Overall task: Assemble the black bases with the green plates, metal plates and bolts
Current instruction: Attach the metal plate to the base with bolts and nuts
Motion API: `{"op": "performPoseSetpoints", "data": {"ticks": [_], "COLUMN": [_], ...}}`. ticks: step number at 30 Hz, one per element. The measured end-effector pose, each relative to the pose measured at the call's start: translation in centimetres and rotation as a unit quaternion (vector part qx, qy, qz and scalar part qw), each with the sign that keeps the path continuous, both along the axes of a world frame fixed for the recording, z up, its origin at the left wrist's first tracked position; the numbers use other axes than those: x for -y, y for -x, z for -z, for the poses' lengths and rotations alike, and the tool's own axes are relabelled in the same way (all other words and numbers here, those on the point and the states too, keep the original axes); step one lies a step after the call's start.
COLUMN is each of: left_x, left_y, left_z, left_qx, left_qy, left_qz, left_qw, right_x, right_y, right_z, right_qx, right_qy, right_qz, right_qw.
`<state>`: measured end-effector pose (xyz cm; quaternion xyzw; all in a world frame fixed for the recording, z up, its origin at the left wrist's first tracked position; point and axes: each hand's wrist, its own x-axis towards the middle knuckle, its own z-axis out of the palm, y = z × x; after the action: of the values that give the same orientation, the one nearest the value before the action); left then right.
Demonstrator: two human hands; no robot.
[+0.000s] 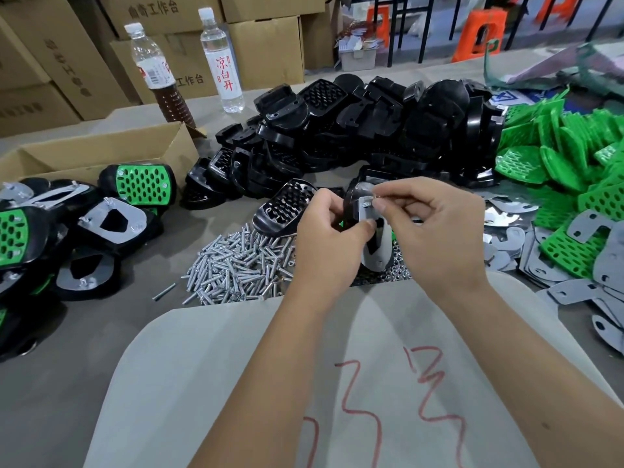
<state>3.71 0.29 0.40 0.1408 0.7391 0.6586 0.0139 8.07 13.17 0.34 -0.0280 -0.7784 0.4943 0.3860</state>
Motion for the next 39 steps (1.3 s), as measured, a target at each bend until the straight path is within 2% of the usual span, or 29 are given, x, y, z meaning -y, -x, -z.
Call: {"op": "performPoseSetpoints", "data": {"ticks": [11, 14, 19, 27, 34, 39], "left_x": [-0.3, -0.3, -0.2, -0.5, -0.7, -0.6], "left_y": [-0.6, -0.8, -0.9, -1.0, -1.0, -0.9], "left_z": [-0.6, -0.7, -0.7, -0.6, -0.2, 0.1], "left_qx": [-0.049, -0.089, -0.183, -0.138, -0.210, -0.200], "left_qy": [0.033, 0.039, 0.089, 0.067, 0.100, 0.097], "left_qz": [-0.037, -0.065, -0.111, -0.108, -0.105, -0.110], "left_qw": [0.998, 0.993, 0.973, 0.982, 0.967, 0.969], "right_x": [0.0, -0.1, 0.5, 1.0, 0.8, 0.7], "right_y": [0.4, 0.5, 0.4, 0.1, 0.4, 0.4], "right_z": [0.7, 0.8, 0.4, -0.2, -0.3, -0.4], "right_qx": [-0.051, -0.054, -0.050, -0.076, -0.064, -0.049], "right_qy": [0.021, 0.027, 0.090, 0.128, 0.137, 0.129], "right_qz": [-0.033, -0.045, -0.066, -0.060, -0.083, -0.111], "right_qw": [0.998, 0.997, 0.993, 0.987, 0.985, 0.984]}}
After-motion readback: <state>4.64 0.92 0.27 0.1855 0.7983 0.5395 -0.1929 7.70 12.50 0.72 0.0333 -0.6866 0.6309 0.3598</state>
